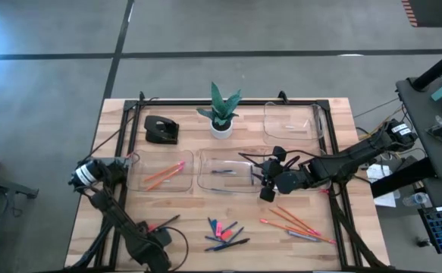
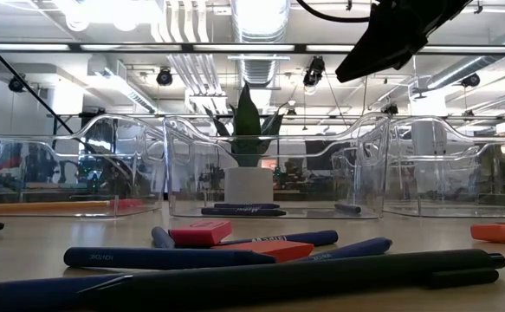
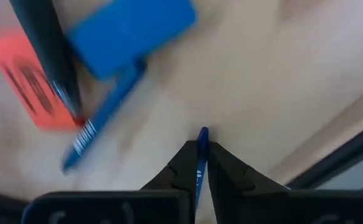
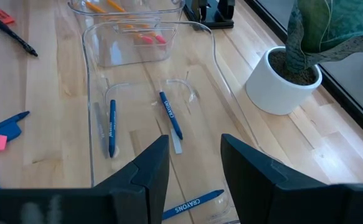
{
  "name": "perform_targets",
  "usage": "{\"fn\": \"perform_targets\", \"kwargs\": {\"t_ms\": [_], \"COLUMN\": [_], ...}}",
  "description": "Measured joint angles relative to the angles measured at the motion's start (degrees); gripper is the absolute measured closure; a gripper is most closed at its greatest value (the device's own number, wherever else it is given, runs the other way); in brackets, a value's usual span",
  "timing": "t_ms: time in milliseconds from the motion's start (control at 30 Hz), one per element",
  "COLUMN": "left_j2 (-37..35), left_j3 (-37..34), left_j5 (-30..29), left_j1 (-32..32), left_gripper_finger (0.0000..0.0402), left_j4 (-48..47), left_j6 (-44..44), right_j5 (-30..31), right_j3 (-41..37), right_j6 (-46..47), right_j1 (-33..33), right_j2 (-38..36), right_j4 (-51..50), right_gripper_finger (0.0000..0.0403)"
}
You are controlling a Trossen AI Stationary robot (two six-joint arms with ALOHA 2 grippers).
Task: Sort crayons/erasers/pens/pencils in bins
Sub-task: Put the blue crayon into the middle transparent bin
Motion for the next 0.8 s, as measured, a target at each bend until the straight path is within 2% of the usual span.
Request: {"fn": "perform_targets", "kwargs": {"t_ms": [100, 367, 533, 667, 800], "left_j2": [-0.63, -6.43, -10.38, -12.85, -13.47], "left_j3": [0.25, 2.43, 2.37, 2.34, 1.85], "left_j5": [-7.03, -36.29, -51.14, -63.02, -70.15], "left_j1": [1.01, 2.80, 3.75, 4.84, 7.41], "left_gripper_finger": [0.0392, 0.0394, 0.0394, 0.0394, 0.0394], "left_j4": [-0.03, 1.71, 6.34, 13.65, 24.05], "left_j6": [3.95, 8.89, 15.97, 26.54, 41.63], "right_j5": [0.00, -0.01, 0.00, 0.00, 0.00], "right_j3": [0.00, 0.00, 0.00, 0.00, 0.00], "right_j6": [0.00, 0.00, 0.00, -0.02, 0.00], "right_j1": [0.01, 0.01, 0.01, 0.00, 0.00], "right_j2": [0.00, 0.00, 0.00, 0.00, 0.00], "right_j4": [0.00, -0.01, -0.04, -0.02, -0.02], "right_gripper_finger": [0.0266, 0.0266, 0.0266, 0.0266, 0.0266]}}
